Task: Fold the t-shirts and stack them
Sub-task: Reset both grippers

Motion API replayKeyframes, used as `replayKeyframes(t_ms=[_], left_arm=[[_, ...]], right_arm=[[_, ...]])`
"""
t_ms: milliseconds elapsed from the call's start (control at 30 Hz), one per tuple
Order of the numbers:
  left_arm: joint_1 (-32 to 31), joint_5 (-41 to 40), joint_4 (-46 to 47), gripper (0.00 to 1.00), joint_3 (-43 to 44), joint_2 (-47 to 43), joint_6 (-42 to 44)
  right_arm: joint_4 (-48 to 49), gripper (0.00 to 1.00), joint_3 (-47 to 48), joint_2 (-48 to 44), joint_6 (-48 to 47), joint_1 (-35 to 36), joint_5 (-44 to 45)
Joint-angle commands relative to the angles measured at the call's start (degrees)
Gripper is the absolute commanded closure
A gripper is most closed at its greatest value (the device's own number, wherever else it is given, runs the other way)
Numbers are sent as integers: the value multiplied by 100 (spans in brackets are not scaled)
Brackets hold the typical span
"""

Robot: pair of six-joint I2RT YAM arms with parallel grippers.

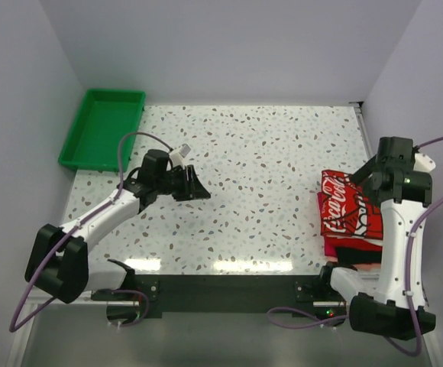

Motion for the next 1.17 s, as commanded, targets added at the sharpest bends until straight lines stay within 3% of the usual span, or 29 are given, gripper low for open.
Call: replayKeyframes(t_ms=[0,100,200,267,300,467,600,867,1133], left_arm=[[-12,125,214,58,40,-317,82],[-12,81,152,57,49,-519,170],[-3,-147,30,56,66,-739,284],[-3,-496,-111,55,145,-897,381],[-3,-595,-181,55,171,-941,460],[23,-1191,-585,54,338,-1284,689],[24,-1781,-963,53,418,-1653,978],[24,-2678,-1307,51,287,-2444,1207],[24,-2811,-1368,50,242,-2576,1313]], right_arm=[[817,1,-512,-557,-791,10,-1076],[1670,1,-1048,-1024,-968,54,-2350],[2216,1,-1419,-1122,-837,475,-2889],[2453,1,-1490,-1114,-609,1044,-2376],[2524,1,-1516,-1087,-512,1822,-2145],[3173,1,-1692,-561,-38,4117,-960],[3683,1,-1903,-305,17,5458,-228],[4528,1,-2527,-700,-440,5706,-122],[4642,1,-2641,-1139,-652,5706,256]])
